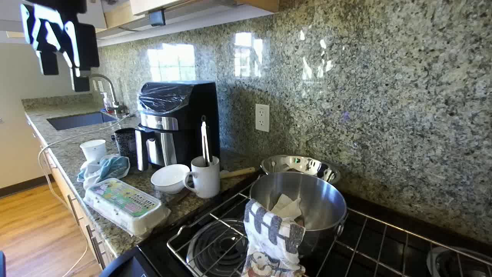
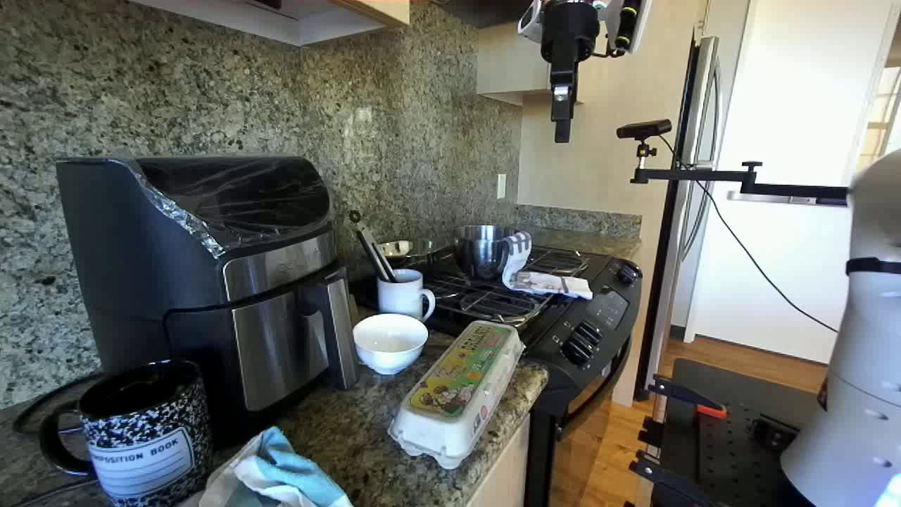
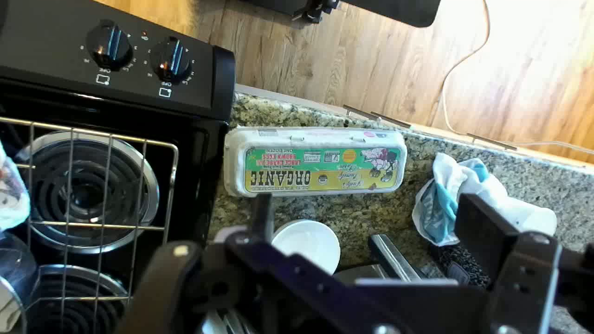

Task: Pick the bowl on the counter and put it on the stove

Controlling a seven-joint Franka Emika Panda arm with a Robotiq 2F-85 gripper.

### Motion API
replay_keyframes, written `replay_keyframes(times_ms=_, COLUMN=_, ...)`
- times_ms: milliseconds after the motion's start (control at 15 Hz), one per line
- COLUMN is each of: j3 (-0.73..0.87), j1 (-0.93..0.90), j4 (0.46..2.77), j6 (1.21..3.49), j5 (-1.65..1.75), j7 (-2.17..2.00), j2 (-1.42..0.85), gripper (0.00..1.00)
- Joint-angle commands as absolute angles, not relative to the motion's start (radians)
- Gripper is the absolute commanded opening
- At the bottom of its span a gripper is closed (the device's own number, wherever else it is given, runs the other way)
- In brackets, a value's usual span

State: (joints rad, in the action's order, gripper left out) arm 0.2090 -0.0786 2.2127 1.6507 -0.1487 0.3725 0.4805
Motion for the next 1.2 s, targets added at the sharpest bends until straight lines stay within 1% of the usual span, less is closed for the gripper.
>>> replay_keyframes(times_ms=0, j3=0.185, j1=-0.049, j4=2.211, j6=1.647, j5=-0.159, j7=0.383, j2=0.477, gripper=1.0)
replay_keyframes(times_ms=600, j3=0.184, j1=-0.044, j4=2.213, j6=1.656, j5=-0.161, j7=0.382, j2=0.465, gripper=1.0)
replay_keyframes(times_ms=1133, j3=0.18, j1=-0.067, j4=2.225, j6=1.752, j5=-0.195, j7=0.503, j2=0.32, gripper=1.0)
